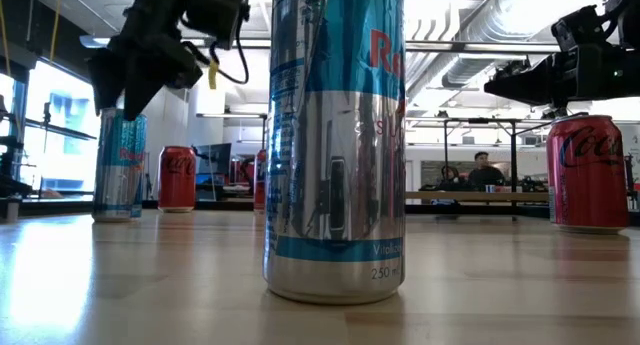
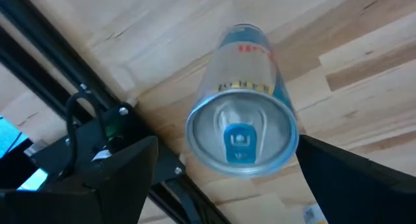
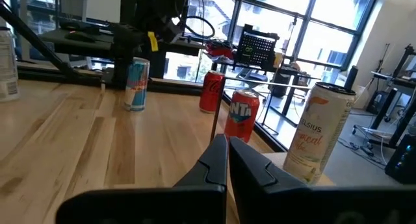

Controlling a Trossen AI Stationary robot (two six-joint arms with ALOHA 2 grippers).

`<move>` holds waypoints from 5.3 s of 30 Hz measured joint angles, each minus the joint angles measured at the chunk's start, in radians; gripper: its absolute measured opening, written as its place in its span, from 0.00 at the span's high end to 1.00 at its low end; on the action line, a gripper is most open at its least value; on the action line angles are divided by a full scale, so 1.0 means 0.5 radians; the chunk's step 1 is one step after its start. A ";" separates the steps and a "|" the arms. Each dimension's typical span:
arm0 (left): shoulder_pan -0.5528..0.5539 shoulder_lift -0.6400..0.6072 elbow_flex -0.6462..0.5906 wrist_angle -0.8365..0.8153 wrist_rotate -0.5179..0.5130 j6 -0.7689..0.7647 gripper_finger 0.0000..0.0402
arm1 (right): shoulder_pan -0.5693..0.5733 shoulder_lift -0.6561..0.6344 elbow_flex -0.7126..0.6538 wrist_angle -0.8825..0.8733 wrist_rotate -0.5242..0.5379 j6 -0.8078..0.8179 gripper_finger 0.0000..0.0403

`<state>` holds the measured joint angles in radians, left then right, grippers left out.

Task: Place canned beverage on shelf
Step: Put the top blue soda can on the shelf

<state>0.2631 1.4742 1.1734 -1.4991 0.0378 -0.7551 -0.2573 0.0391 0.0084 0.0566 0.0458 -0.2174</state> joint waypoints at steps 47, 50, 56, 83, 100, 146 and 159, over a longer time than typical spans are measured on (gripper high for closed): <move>-0.086 1.052 1.773 -0.008 -0.034 1.064 0.45 | 0.001 -0.001 0.000 0.031 -0.002 0.015 1.00; -0.123 1.227 1.984 -0.036 -0.034 1.161 0.45 | 0.001 -0.001 0.000 0.031 -0.002 0.015 1.00; -0.195 1.484 2.240 -0.126 -0.032 1.315 0.45 | 0.000 -0.001 0.000 0.031 -0.002 0.015 1.00; -0.279 1.673 2.253 -0.019 -0.041 1.534 0.39 | 0.001 -0.001 0.000 0.025 -0.001 0.015 1.00; -0.279 1.673 2.252 -0.013 -0.040 1.574 0.38 | 0.001 -0.001 0.000 0.022 -0.001 0.015 1.00; -0.496 1.142 2.052 0.384 -0.644 1.408 0.90 | 0.001 0.005 0.000 -0.018 -0.204 0.015 1.00; -0.530 0.167 0.198 2.330 -0.683 1.535 0.97 | 0.002 0.071 0.000 -0.005 -0.554 0.111 1.00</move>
<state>-0.0017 1.5579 1.2724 -0.3343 -0.3038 0.0121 -0.2565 0.0748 0.0084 0.0544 -0.2310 -0.1617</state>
